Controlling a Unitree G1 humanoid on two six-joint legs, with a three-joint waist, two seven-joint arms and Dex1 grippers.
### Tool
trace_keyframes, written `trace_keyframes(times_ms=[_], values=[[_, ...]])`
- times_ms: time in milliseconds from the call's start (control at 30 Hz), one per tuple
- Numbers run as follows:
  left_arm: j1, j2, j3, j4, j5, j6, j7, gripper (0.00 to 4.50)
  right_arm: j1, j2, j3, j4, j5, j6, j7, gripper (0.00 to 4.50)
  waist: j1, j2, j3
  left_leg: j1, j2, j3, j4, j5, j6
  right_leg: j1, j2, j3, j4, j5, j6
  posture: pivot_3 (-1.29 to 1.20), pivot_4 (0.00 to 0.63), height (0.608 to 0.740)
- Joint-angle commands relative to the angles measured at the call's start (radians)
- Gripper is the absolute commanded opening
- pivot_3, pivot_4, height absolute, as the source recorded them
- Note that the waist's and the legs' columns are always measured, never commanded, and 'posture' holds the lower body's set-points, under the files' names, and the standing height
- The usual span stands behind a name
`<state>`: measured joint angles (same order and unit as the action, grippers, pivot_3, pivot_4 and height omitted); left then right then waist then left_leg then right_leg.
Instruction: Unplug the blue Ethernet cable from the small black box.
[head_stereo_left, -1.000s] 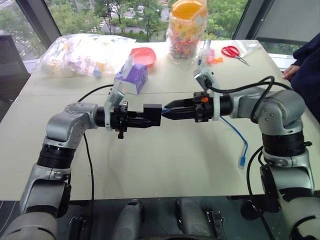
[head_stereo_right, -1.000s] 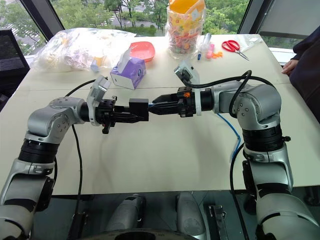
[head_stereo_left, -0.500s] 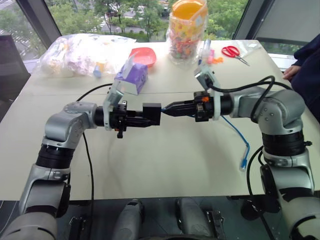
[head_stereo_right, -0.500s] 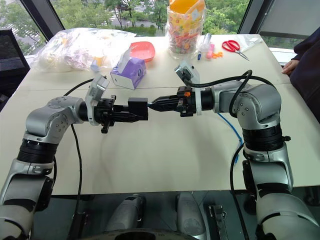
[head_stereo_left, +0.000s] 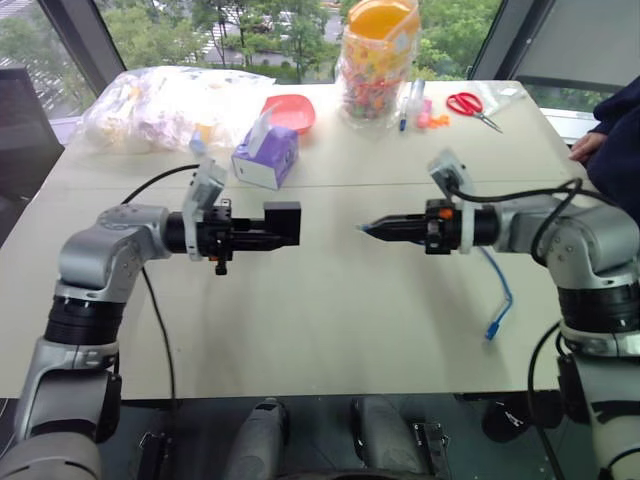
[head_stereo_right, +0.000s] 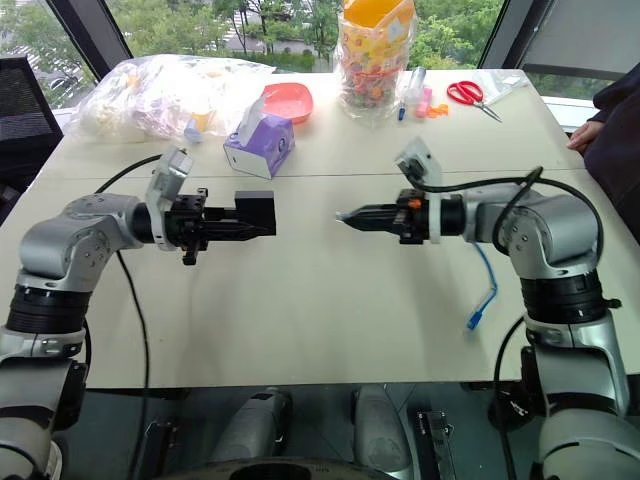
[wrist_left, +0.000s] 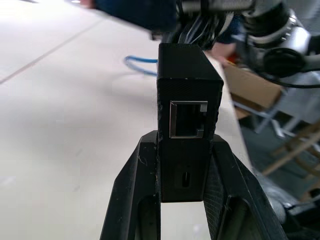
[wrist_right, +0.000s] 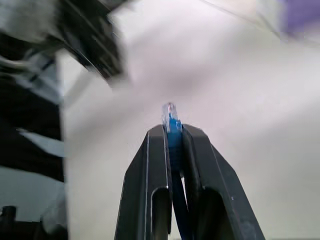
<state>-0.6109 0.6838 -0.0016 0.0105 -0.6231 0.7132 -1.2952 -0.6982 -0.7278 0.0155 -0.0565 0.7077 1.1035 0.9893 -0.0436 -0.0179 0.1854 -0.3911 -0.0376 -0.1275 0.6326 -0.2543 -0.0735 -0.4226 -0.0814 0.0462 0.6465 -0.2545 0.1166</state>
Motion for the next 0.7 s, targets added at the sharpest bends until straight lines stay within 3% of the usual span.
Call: trace_keyframes(times_ms=[33, 133, 267, 367, 567, 700], values=[[0.028, 0.014, 0.022, -0.066, -0.018, -0.014, 0.003, 0.50, -0.004, -0.032, -0.054, 0.003, -0.013, -0.061, 0.011, 0.02, -0.004, 0.000, 0.000, 0.000, 0.000, 0.000, 0.000, 0.000, 0.000, 0.000, 0.000, 0.000, 0.000, 0.000, 0.000, 0.00, 0.150, 0.740], [0.059, -0.002, -0.004, -0.055, 0.041, -0.083, 0.025, 0.50, -0.023, 0.036, -0.088, 0.095, -0.102, -0.209, -0.117, 0.02, -0.002, 0.000, 0.000, 0.000, 0.000, 0.000, 0.000, 0.000, 0.000, 0.000, 0.000, 0.000, 0.000, 0.000, 0.000, 0.00, 0.150, 0.740], [0.078, -0.078, -0.029, -0.006, 0.080, -0.137, 0.092, 0.50, -0.061, 0.144, -0.041, 0.246, -0.301, -0.373, -0.352, 0.02, 0.000, 0.000, 0.000, 0.001, 0.000, 0.001, 0.000, 0.001, -0.001, 0.000, 0.000, 0.001, 0.000, 0.000, 0.000, 0.00, 0.150, 0.740], [0.093, -0.223, -0.087, 0.062, 0.161, -0.229, 0.202, 0.50, -0.062, 0.251, -0.036, 0.354, -0.418, -0.464, -0.553, 1.21, 0.008, 0.000, -0.001, 0.001, 0.000, 0.001, 0.001, 0.001, -0.001, 0.001, 0.000, 0.001, 0.000, 0.000, 0.000, 0.00, 0.150, 0.740], [0.051, -0.397, -0.131, 0.265, 0.338, -0.532, 0.367, 0.50, 0.058, 0.266, -0.111, 0.152, -0.384, -0.388, -0.590, 4.27, 0.028, 0.000, -0.001, -0.002, -0.001, 0.001, 0.000, 0.001, -0.001, -0.003, -0.001, 0.002, -0.001, 0.002, 0.001, 0.00, 0.150, 0.740], [0.029, -0.466, -0.168, 0.436, 0.449, -0.768, 0.427, 0.50, 0.208, 0.255, -0.242, -0.114, -0.242, -0.236, -0.583, 4.44, 0.034, 0.000, -0.001, -0.002, -0.001, 0.001, 0.000, 0.001, -0.001, -0.002, -0.001, 0.001, -0.002, 0.002, 0.001, 0.00, 0.150, 0.740]])
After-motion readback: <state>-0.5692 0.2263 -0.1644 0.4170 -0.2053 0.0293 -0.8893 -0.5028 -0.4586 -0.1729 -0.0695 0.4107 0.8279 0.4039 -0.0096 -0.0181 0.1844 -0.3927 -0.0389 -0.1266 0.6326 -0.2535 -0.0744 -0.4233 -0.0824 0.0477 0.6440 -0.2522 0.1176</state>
